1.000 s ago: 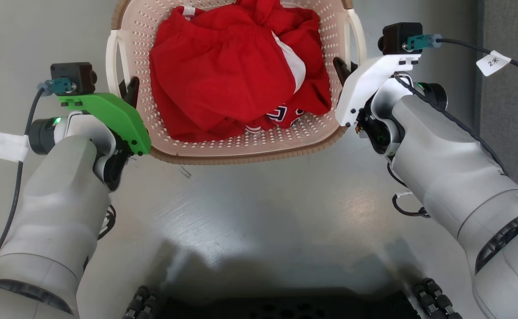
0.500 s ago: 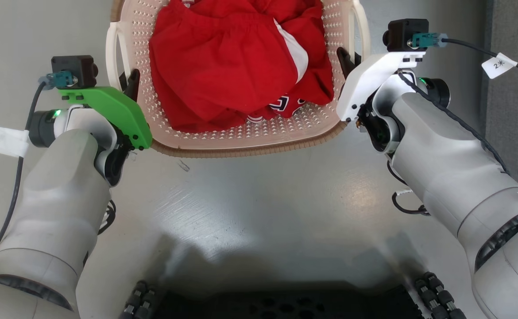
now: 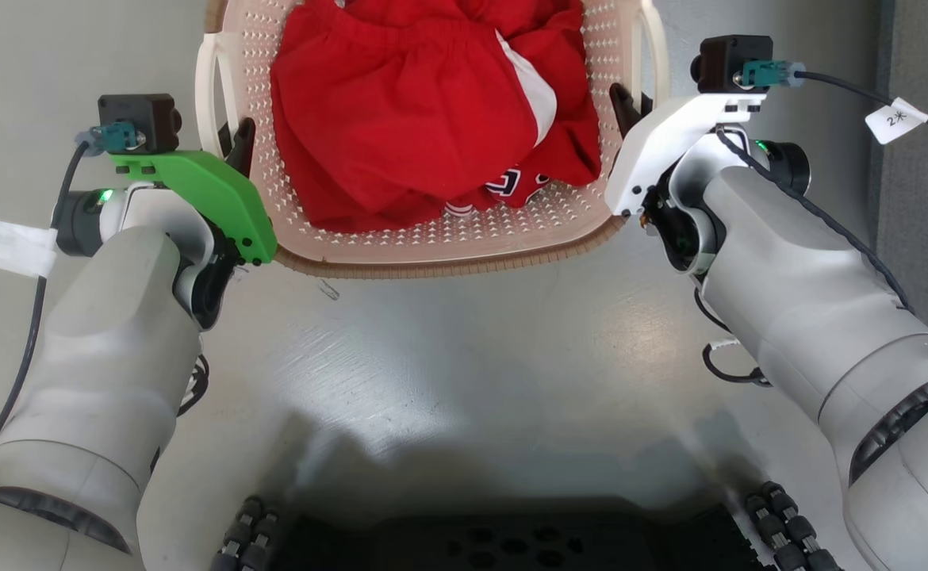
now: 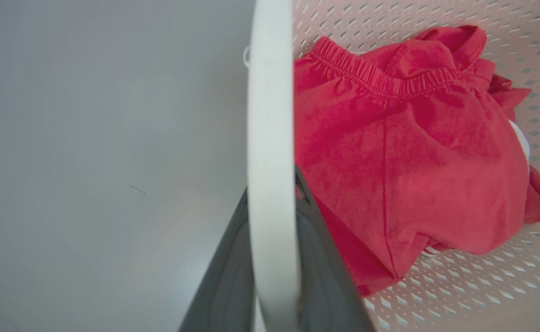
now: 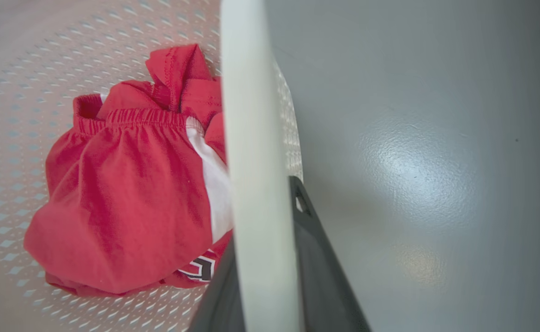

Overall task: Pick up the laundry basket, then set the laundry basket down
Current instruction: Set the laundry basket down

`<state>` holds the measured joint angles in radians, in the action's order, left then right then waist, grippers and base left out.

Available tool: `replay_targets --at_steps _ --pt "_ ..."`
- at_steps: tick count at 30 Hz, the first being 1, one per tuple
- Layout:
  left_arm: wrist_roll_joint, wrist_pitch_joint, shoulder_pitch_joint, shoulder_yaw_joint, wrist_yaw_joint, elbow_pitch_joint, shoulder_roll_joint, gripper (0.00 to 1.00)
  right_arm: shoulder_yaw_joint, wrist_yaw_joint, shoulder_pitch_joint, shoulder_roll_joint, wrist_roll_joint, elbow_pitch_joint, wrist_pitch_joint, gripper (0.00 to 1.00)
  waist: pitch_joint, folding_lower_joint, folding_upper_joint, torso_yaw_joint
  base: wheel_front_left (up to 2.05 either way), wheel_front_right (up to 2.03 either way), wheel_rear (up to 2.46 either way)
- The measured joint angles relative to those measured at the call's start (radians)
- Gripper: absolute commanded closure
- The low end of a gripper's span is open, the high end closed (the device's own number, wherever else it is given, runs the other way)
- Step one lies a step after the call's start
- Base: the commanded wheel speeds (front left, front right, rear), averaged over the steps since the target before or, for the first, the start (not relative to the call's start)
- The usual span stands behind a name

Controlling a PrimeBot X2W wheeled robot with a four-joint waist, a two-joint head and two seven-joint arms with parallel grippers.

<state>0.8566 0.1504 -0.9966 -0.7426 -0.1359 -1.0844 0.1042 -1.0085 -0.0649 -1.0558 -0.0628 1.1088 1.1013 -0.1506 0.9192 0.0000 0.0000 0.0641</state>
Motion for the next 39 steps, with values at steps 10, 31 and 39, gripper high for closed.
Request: replay_targets --at_steps 10,31,39 --pt "0.01 0.002 -0.008 -0.011 0.004 0.001 0.0 1.0 -0.006 -0.008 -0.003 0.0 0.008 0.001 -0.014 1.0 0.016 0.0 0.0 0.003 0.0 0.0 0.0" --pt "0.031 0.024 -0.028 -0.034 0.004 -0.002 0.003 1.0 -0.019 -0.017 -0.024 -0.001 0.021 0.0 -0.034 1.0 0.046 0.0 0.0 0.003 0.0 0.0 0.0" --pt "0.047 0.026 -0.028 -0.041 0.004 -0.002 0.003 1.0 -0.026 -0.017 -0.029 -0.001 0.029 0.001 -0.034 1.0 0.053 0.0 0.0 0.003 0.0 0.0 0.0"
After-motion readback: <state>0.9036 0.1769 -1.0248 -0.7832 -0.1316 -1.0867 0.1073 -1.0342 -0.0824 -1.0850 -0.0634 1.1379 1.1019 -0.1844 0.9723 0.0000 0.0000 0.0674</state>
